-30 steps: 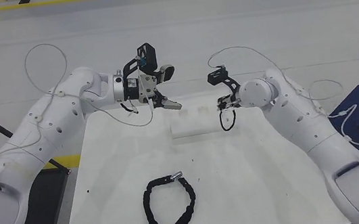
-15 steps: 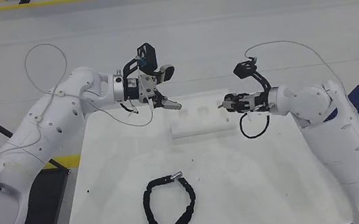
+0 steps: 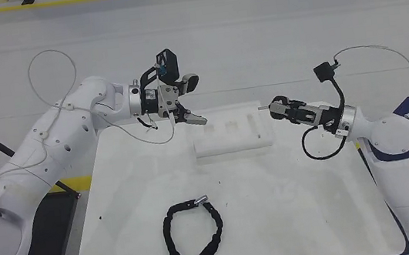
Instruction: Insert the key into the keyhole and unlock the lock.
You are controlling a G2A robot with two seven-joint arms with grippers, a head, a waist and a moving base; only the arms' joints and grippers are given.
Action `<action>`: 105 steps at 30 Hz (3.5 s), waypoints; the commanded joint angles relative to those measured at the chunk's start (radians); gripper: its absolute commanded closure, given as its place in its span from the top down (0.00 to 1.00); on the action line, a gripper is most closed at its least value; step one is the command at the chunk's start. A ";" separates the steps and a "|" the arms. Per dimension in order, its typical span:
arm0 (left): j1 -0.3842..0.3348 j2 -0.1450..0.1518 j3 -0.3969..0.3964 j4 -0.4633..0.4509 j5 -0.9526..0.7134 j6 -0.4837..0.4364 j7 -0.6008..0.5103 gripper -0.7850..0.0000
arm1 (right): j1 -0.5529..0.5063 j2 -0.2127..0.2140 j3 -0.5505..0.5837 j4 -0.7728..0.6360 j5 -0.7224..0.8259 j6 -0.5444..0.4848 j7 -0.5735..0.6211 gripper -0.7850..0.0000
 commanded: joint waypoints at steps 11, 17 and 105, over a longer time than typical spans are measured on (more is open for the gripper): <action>0.000 0.000 0.000 0.000 0.000 0.000 0.000 1.00 | -0.011 -0.001 0.001 0.003 0.063 -0.062 -0.026 0.00; 0.054 0.005 -0.013 0.008 -0.046 0.016 -0.042 1.00 | -0.011 -0.001 0.001 0.003 0.063 -0.062 -0.026 0.00; 0.573 0.025 -0.060 0.048 0.891 0.160 0.485 1.00 | -0.011 -0.001 0.001 0.003 0.063 -0.062 -0.026 0.00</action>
